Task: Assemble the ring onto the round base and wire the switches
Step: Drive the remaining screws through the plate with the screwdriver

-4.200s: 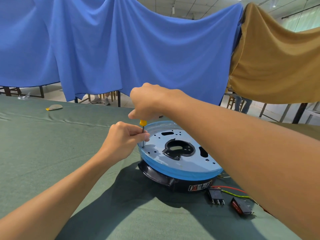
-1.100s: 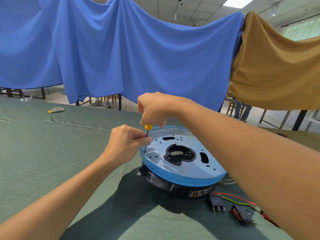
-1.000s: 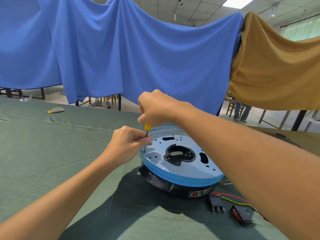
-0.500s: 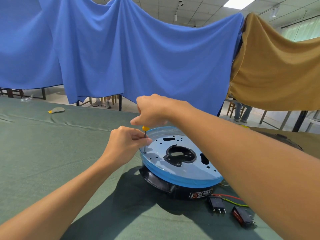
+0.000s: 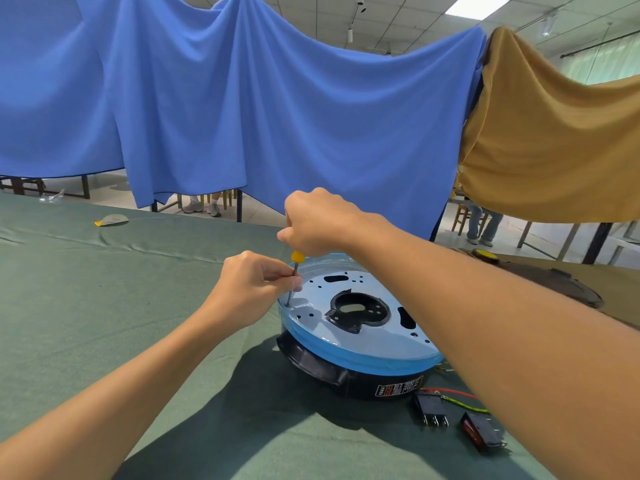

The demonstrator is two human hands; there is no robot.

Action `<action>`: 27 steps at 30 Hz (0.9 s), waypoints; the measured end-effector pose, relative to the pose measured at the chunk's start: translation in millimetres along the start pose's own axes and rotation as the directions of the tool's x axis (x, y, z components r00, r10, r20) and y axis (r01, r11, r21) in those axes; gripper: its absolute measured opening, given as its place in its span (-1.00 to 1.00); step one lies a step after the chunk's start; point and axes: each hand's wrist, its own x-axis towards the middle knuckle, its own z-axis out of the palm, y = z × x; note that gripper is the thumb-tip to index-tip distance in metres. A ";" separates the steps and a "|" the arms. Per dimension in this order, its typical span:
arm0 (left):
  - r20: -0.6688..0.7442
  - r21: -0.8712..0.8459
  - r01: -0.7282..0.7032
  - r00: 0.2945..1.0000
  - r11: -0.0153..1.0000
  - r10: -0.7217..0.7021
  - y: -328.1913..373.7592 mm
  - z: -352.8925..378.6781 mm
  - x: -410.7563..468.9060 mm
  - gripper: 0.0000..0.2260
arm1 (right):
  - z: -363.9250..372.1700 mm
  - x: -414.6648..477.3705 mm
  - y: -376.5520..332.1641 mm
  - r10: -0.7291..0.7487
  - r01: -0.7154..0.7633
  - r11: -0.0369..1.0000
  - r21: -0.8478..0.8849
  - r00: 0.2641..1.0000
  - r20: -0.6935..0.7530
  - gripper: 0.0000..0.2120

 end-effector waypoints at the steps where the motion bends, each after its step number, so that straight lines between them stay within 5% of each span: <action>1: -0.009 0.001 -0.001 1.000 1.000 0.001 -0.2 0.2 -0.6 -0.92 | -2.2 -1.0 -0.5 -0.008 0.008 1.000 -0.010 1.000 0.029 -0.77; 4: -0.040 0.006 0.002 0.999 1.000 -0.002 -0.4 1.5 -1.6 -0.92 | -10.2 -0.1 -2.1 -0.049 0.047 0.999 0.021 0.990 0.133 -0.80; 9: -0.024 0.000 0.016 1.000 1.000 -0.016 -1.3 1.8 -1.7 -0.93 | 2.7 -1.7 -5.6 -0.038 0.040 0.998 0.053 0.998 -0.040 -0.80; 14: -0.021 -0.011 0.033 0.999 0.999 -0.033 -1.9 2.0 -1.8 -0.94 | -10.5 0.2 -9.2 -0.058 0.052 0.997 0.051 0.990 0.130 -0.75; 18: -0.021 -0.030 0.042 0.999 0.999 -0.042 -2.8 1.6 -1.8 -0.94 | -0.6 -1.8 -10.8 -0.057 0.057 0.998 0.011 0.998 -0.025 -0.83; 23: -0.020 -0.033 0.034 0.999 0.999 -0.035 -1.4 1.6 -2.0 -0.93 | -10.4 -3.3 -16.5 -0.049 0.045 0.998 0.038 0.991 0.122 -0.83; 25: -0.018 -0.039 0.031 0.999 0.999 -0.032 -1.7 1.7 -1.8 -0.93 | -8.3 -3.9 -16.8 -0.050 0.049 0.999 0.014 0.998 0.037 -0.94; 27: -0.018 -0.047 0.032 0.999 0.998 -0.033 -2.4 1.5 -1.8 -0.93 | -1.9 -4.3 -15.7 -0.017 0.015 0.999 -0.044 1.000 -0.027 -0.74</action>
